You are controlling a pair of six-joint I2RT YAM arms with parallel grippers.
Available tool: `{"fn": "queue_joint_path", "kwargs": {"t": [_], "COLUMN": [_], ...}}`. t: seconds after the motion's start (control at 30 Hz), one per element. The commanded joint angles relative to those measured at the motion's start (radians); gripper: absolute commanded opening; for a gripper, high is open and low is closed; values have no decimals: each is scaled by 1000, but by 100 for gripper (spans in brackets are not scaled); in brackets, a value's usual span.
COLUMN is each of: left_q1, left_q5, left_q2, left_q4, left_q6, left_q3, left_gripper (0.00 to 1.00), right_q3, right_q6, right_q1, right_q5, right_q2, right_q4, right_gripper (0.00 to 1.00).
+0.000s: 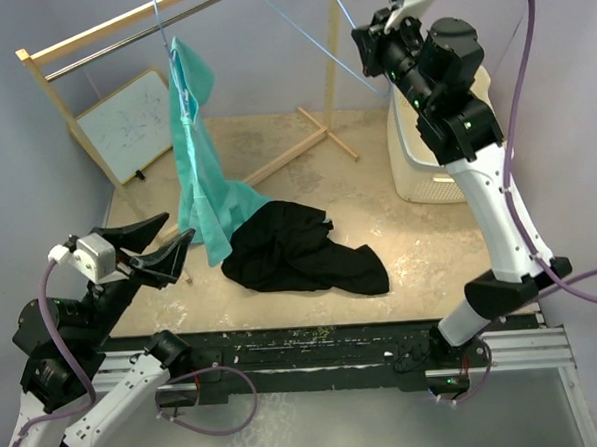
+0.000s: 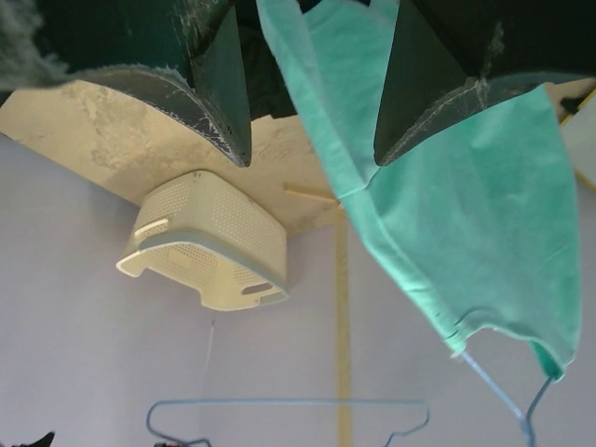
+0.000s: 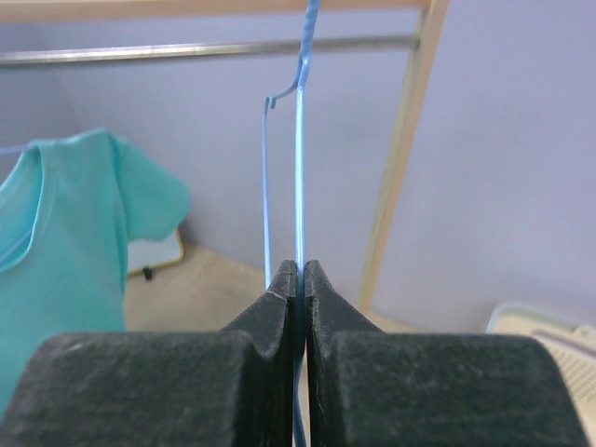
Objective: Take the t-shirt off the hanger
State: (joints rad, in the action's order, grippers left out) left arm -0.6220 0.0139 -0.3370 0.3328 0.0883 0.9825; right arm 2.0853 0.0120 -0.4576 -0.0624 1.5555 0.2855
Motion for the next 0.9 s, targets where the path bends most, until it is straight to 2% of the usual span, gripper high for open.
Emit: {"fn": "queue_joint_path", "kwargs": {"t": [0.0, 0.27, 0.47, 0.6, 0.63, 0.73, 0.77, 0.8, 0.87], "left_q1": [2, 1, 2, 1, 1, 1, 1, 1, 1], "left_q5": [-131, -208, -235, -241, -241, -243, -243, -241, -238], "left_q2": [69, 148, 178, 181, 179, 172, 168, 165, 157], "left_q4": [84, 174, 213, 222, 222, 220, 215, 213, 205], "left_q6": [-12, -1, 17, 28, 30, 35, 37, 37, 35], "left_q3": [-14, -26, -55, -76, -82, -98, -103, -109, -118], "left_gripper": [58, 58, 57, 58, 58, 59, 59, 59, 59], "right_q3": [177, 381, 365, 265, 210, -16, -98, -178, -328], "right_q6": [-61, -53, -46, -38, -35, -20, -11, -5, 9], "right_q1": [2, 2, 2, 2, 2, 2, 2, 2, 2], "right_q5": [-5, 17, 24, 27, 22, 6, -1, -3, -5], "right_q2": [98, 333, 379, 330, 297, 132, 74, 19, -87], "right_q4": [-116, -106, -129, -125, -131, -190, -211, -224, -228], "right_gripper": [0, 0, 0, 0, 4, 38, 61, 78, 89]}}
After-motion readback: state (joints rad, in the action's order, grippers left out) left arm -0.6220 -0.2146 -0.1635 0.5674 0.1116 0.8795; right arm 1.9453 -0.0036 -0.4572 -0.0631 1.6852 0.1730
